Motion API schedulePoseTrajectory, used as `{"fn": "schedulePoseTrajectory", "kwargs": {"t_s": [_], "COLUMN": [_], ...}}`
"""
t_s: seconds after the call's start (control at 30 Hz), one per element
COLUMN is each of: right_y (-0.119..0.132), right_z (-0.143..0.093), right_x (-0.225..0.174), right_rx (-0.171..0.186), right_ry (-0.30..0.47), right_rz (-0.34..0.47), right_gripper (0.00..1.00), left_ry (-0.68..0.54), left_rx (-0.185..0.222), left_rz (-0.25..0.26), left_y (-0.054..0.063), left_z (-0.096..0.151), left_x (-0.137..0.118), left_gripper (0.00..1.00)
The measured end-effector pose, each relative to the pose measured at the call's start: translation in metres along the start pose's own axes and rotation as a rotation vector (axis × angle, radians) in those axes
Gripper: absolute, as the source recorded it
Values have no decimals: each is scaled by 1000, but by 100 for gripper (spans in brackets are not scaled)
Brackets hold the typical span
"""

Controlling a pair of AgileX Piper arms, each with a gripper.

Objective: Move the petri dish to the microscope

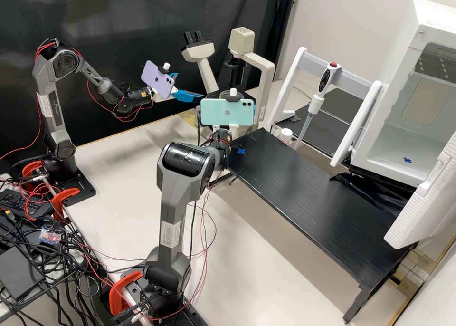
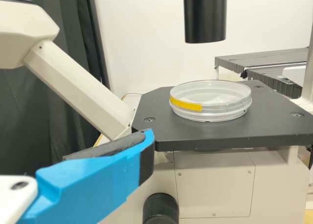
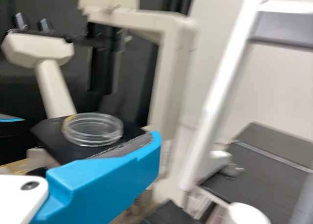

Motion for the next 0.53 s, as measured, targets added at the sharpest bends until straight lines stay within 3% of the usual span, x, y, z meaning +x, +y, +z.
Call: {"fn": "schedulePoseTrajectory", "kwargs": {"t_s": [0.13,0.33,0.43,0.53], "right_y": [11,28,35,42], "right_z": [16,42,52,59], "right_x": [-28,-71,-90,-104], "right_rx": [4,9,36,71], "right_ry": [-39,-186,-271,-308], "right_rz": [102,344,436,486], "right_gripper": [100,100,100,100], "left_ry": [0,0,0,0], "left_rx": [0,0,0,0], "left_rz": [0,0,0,0], "left_y": [0,0,0,0], "left_z": [0,0,0,0], "left_x": [0,0,0,0], "left_gripper": [100,100,100,100]}}
